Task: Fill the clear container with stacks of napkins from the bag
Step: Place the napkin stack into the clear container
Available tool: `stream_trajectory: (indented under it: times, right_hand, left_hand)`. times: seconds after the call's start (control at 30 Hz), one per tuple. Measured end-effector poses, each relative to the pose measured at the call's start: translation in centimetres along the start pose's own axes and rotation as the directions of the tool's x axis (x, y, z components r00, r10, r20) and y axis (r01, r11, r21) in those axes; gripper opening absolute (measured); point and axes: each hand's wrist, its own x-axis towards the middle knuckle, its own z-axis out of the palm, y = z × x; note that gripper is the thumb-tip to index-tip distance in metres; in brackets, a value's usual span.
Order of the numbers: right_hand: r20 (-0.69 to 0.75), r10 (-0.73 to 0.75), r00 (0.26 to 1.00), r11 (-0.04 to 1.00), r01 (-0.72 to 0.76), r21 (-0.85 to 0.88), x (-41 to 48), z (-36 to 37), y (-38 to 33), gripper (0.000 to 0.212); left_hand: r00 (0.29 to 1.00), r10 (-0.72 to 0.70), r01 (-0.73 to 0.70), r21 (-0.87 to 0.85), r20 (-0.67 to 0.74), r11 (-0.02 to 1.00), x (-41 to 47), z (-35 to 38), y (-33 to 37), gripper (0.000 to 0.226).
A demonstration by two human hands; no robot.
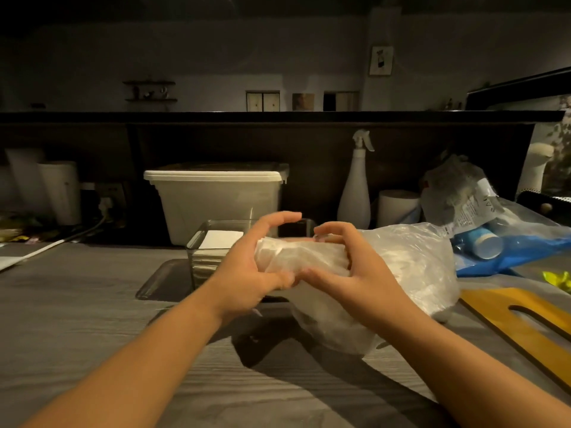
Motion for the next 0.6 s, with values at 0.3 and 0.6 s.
stream_trajectory:
  times: [0.3, 0.6]
  right_hand:
    - [0.027, 0.102, 0.994, 0.98, -0.105, 0.168, -0.6, 2.3, 0.0, 0.037]
    - [0.106, 0.263, 0.959, 0.952, -0.276, 0.133, -1.3, 8.9, -2.7, 0.04]
  left_hand:
    - [0.966, -0.137, 0.129, -0.052, -0.219, 0.99, -2.7, -2.7, -1.9, 0.056]
    - [0.898, -0.206, 0.204, -0.047, -0.389, 0.978, -6.6, -5.6, -2.6, 0.052]
